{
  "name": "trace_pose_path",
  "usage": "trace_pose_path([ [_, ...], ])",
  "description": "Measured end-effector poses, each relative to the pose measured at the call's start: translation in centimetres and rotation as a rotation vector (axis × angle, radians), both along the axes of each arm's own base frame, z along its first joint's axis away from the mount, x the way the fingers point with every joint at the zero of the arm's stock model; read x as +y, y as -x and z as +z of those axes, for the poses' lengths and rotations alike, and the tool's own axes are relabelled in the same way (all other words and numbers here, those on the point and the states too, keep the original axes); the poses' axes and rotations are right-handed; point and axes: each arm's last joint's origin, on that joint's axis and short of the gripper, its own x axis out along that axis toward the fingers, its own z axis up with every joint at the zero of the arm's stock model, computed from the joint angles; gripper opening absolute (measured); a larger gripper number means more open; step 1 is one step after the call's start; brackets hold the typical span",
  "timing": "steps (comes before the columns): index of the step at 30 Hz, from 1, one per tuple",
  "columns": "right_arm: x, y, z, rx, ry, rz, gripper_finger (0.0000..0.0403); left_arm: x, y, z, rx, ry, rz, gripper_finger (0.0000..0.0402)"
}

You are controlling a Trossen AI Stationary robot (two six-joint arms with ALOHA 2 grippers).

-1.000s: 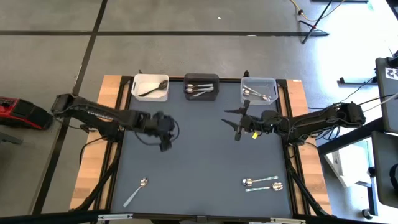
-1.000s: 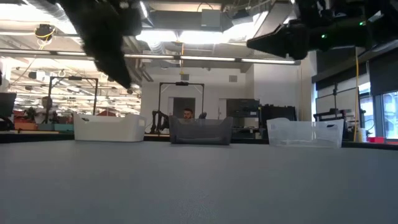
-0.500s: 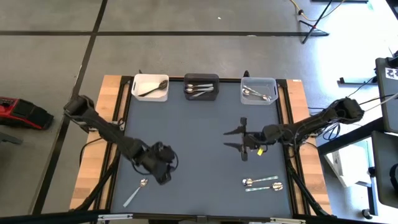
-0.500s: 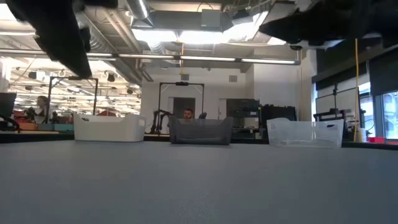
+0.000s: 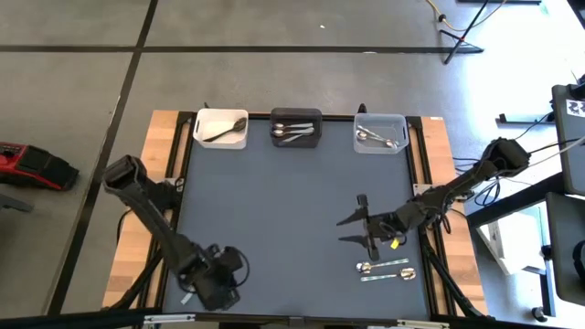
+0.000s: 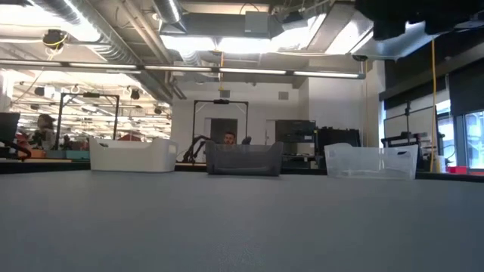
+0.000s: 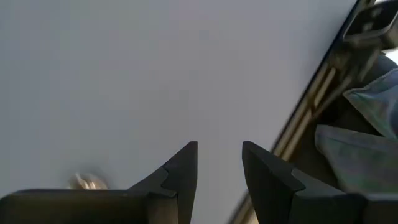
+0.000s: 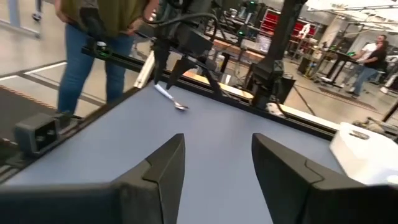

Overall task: Sort silverware by color (type)
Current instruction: Put the sky blue spoon into the black bin

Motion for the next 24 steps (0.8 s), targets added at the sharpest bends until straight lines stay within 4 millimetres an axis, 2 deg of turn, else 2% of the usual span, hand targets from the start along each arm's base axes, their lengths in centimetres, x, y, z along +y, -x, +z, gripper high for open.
trace_pose_path([
  [4,0.4,0.3,0.0,0.001,-0.007,0.019,0.0179,-1.5,1.9,-0.1,0.022,0.041,0.075,0.0121],
  [8,0.5,0.3,0.0,0.014,-0.038,0.015,0.0179,-2.4,3.0,-0.1,0.000,0.056,0.125,0.0121],
  [12,0.4,0.2,-0.2,0.028,-0.044,0.011,0.0179,-3.2,3.3,-1.5,0.051,0.051,0.133,0.0121],
  [18,0.4,0.2,-0.3,0.026,-0.036,-0.016,0.0179,-4.0,3.1,-4.3,0.244,0.080,0.160,0.0121],
  [21,0.3,0.2,-0.3,0.026,-0.032,-0.038,0.0179,-4.1,3.4,-4.9,0.349,0.091,0.178,0.0121],
  [24,0.3,0.2,-0.3,0.026,-0.032,-0.038,0.0179,-3.7,3.9,-4.9,0.383,0.050,0.209,0.0121],
])
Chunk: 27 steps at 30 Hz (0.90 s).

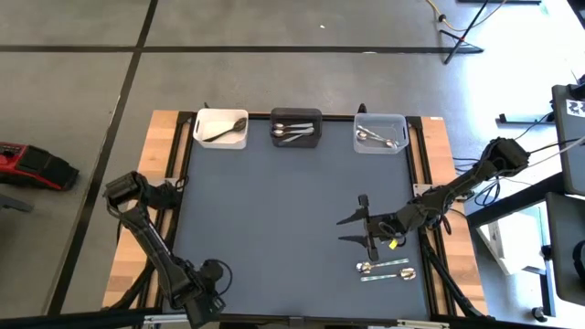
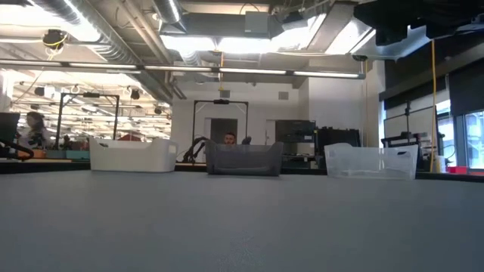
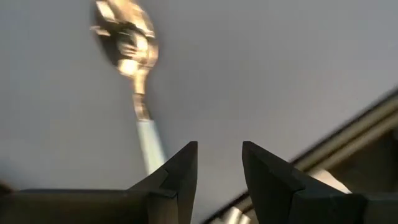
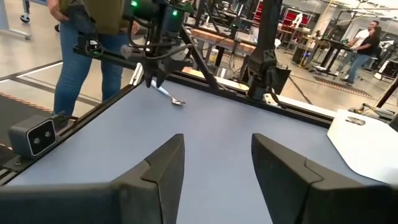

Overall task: Sort silverware by color (type)
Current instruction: Put the sky blue spoon into the black bin

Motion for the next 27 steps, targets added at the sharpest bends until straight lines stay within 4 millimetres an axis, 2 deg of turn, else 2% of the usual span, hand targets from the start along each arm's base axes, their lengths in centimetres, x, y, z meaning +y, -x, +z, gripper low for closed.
trace_pose_path([
  [8,0.0,0.0,0.0,0.000,0.000,0.000,0.0179,1.6,1.3,-0.1,0.113,-0.177,0.036,0.0121],
  [14,0.0,0.0,0.0,0.001,0.001,0.000,0.0179,1.3,1.4,-1.8,0.082,-0.082,0.027,0.0121],
  [21,0.0,0.0,0.0,0.001,-0.004,0.000,0.0179,2.2,2.1,-3.5,0.099,-0.067,0.022,0.0118],
  [27,0.0,0.0,0.0,0.004,-0.002,0.000,0.0179,2.2,1.6,-3.6,0.049,-0.055,-0.072,0.0068],
])
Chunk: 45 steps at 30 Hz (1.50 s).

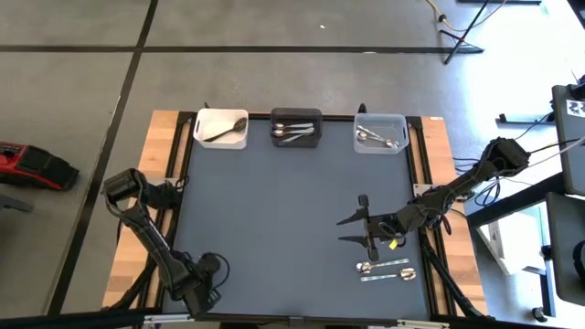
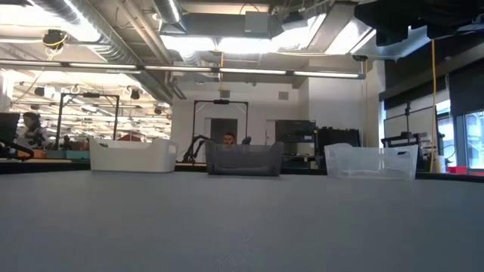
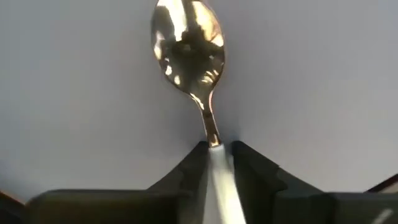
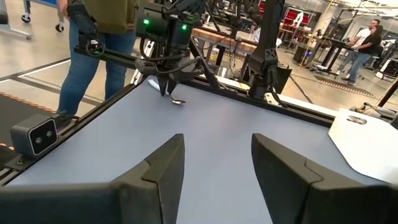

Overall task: Sort silverware by color (type)
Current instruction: Put the sky blue spoon into the black bin

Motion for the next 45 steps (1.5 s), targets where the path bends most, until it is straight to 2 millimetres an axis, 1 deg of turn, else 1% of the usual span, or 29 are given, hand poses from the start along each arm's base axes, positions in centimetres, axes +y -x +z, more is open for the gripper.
trace_pose_path([
  [3,0.0,0.0,-0.1,0.006,0.001,0.000,0.0179,0.1,-0.3,0.0,-0.002,0.005,-0.039,0.0034],
  [6,0.0,0.0,-0.1,0.010,0.004,0.000,0.0179,0.3,-0.5,0.0,-0.007,0.008,-0.088,0.0016],
  [10,0.0,0.0,-0.1,0.013,0.005,0.000,0.0179,0.5,-1.0,0.8,-0.029,-0.010,-0.140,0.0018],
  [14,0.0,0.0,-0.1,0.013,0.006,-0.005,0.0179,1.2,-2.2,2.3,-0.176,-0.144,-0.180,0.0035],
  [18,-0.1,0.0,-0.1,0.010,0.014,-0.027,0.0179,2.2,-3.3,3.8,-0.303,-0.220,-0.250,0.0034],
  [22,-0.2,0.0,-0.1,0.008,0.021,-0.048,0.0179,4.2,-5.2,4.9,-0.403,-0.377,-0.343,0.0031],
  [26,-0.4,0.0,-0.2,0.004,0.059,-0.122,0.0179,6.0,-7.3,5.2,-0.441,-0.493,-0.459,0.0035],
  [32,-0.6,0.0,-0.3,0.008,0.133,-0.201,0.0179,9.8,-10.8,5.5,-0.417,-0.624,-0.598,0.0036],
  [37,-0.9,0.0,-0.6,0.034,0.237,-0.259,0.0179,13.7,-13.3,5.7,-0.374,-0.696,-0.659,0.0036],
  [40,-1.3,0.1,-0.5,0.029,0.278,-0.374,0.0179,16.0,-14.6,5.8,-0.359,-0.729,-0.675,0.0036],
  [42,-1.8,0.0,-0.5,0.033,0.306,-0.468,0.0179,17.5,-15.4,6.0,-0.357,-0.753,-0.688,0.0036],
  [45,-2.9,-0.4,-0.5,0.047,0.317,-0.553,0.0179,20.0,-16.5,6.3,-0.356,-0.796,-0.701,0.0037],
])
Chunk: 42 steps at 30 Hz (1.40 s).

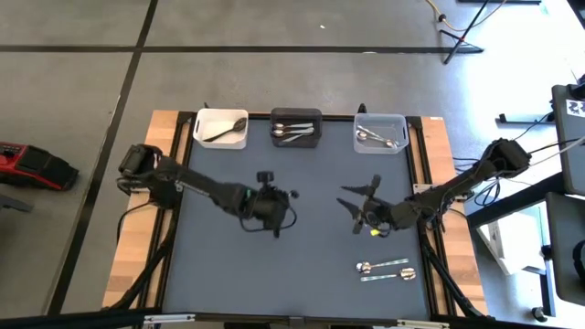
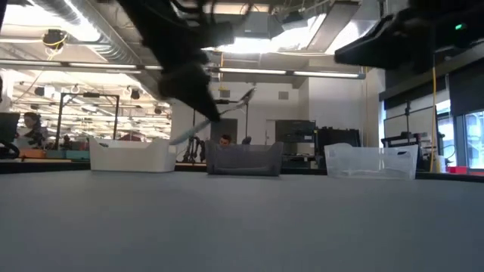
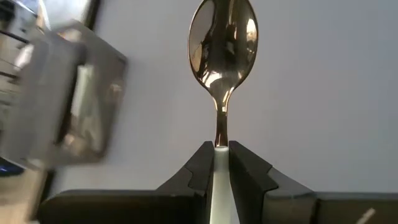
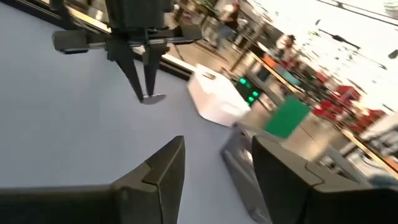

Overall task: Sort silverware by color (type)
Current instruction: Put the sky blue spoon into the black bin, then put the top white and blue patterned spoon into the transparent bin

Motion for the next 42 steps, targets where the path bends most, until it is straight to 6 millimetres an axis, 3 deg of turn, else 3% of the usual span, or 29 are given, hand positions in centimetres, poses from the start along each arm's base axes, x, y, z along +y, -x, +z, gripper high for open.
trace_pose_path([
  [6,-3.2,-1.1,-0.1,0.009,-0.004,-0.107,0.0179,5.9,-1.8,0.8,-0.020,-0.073,-0.026,0.0037],
  [12,-6.8,-1.9,-0.1,0.026,-0.015,-0.133,0.0179,13.2,-2.4,1.8,-0.115,-0.071,-0.066,0.0033],
  [18,-10.1,-2.1,0.1,0.016,-0.015,-0.185,0.0179,20.5,-1.2,3.0,-0.270,-0.050,-0.093,0.0034],
  [24,-12.4,-1.9,0.2,-0.004,-0.031,-0.190,0.0179,25.6,0.6,2.2,-0.327,0.010,-0.095,0.0034],
  [32,-14.2,-1.6,0.3,-0.020,-0.062,-0.210,0.0179,28.1,1.1,-0.6,-0.269,0.028,-0.070,0.0037],
  [42,-14.5,-1.5,0.3,-0.023,-0.066,-0.195,0.0179,26.7,0.2,-0.3,-0.239,-0.043,-0.026,0.0120],
])
